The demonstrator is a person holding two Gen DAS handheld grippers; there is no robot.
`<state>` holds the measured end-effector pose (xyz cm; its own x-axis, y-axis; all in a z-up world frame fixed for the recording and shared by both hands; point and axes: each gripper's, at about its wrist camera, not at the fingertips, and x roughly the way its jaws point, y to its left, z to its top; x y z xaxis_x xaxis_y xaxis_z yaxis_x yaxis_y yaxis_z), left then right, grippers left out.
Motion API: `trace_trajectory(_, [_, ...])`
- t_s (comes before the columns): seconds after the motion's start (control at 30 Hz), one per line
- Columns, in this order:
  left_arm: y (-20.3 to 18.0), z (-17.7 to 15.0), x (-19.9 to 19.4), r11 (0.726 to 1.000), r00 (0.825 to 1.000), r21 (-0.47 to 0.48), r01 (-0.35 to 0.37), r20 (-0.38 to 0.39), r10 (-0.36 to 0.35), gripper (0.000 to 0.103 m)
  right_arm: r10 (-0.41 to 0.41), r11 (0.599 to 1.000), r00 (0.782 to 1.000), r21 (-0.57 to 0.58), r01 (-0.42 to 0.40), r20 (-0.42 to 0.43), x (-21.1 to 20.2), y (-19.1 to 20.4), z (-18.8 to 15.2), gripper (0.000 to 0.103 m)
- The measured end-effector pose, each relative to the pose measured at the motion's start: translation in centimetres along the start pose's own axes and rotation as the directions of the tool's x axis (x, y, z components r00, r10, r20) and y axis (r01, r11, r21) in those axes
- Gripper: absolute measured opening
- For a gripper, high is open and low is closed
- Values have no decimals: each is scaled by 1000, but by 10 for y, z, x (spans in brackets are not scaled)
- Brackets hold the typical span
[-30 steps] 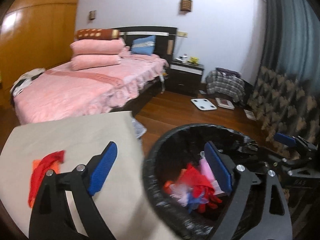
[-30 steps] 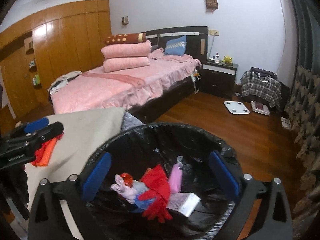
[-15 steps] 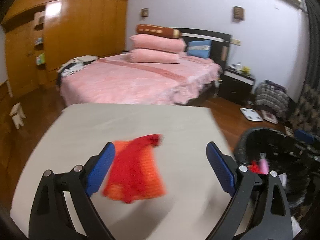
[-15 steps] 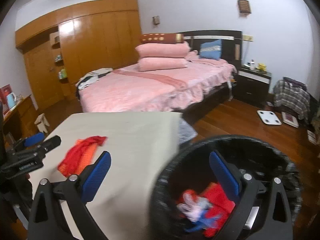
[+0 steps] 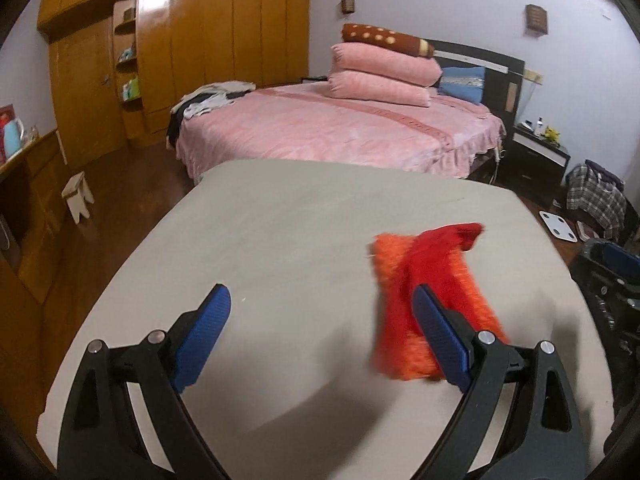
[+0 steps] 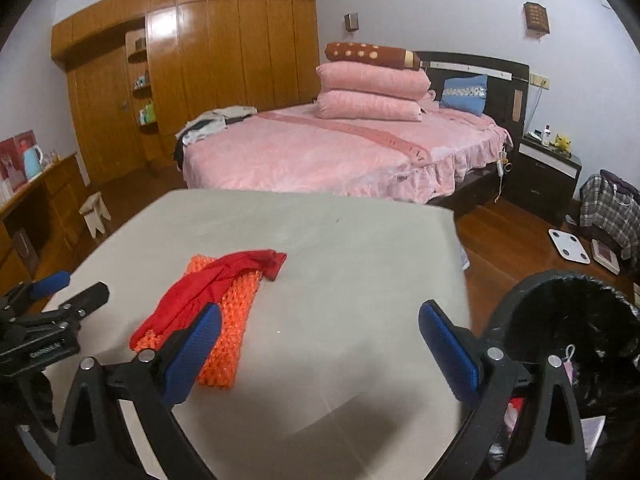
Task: Collect trash
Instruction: 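Grasp the red cloth on the orange mesh with the left tool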
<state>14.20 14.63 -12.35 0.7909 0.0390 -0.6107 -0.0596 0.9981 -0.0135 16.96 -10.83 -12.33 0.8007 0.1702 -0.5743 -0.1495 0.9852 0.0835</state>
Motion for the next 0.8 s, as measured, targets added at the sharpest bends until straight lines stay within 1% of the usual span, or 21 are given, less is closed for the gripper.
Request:
trace_trajectory(0.13, [11, -2, 11, 1000, 1000, -18, 8, -17, -8, 90, -5, 1000, 999, -28, 4, -34, 17, 11, -4, 97])
trace_trajectory(0.27, [6, -2, 17, 999, 999, -24, 34, -22, -34, 90, -65, 995, 997, -73, 63, -31, 28, 14, -11, 97])
trace_trajectory(0.47, [-25, -1, 26, 995, 995, -2, 96, -27, -96, 89, -132, 990, 989, -54, 128, -61, 43, -5, -12, 96])
trace_trajectory(0.6, [-47, 4, 37, 991, 991, 16, 129, -33, -129, 89, -130, 991, 985, -32, 127, -114, 54, -17, -11, 96])
trace_trajectory(0.67, [-57, 9, 46, 990, 990, 31, 137, -43, -135, 89, -126, 992, 985, -27, 123, -121, 55, -19, -10, 95])
trace_trajectory(0.7, [-60, 11, 50, 990, 989, 34, 139, -48, -137, 87, -123, 992, 985, -26, 121, -120, 55, -20, -11, 95])
trace_trajectory(0.77, [-67, 15, 62, 987, 986, 38, 155, -72, -152, 73, -122, 992, 986, -26, 119, -116, 54, -21, -11, 95])
trace_trajectory(0.8, [-69, 16, 67, 985, 983, 39, 166, -86, -162, 68, -121, 993, 986, -28, 118, -117, 54, -22, -12, 95])
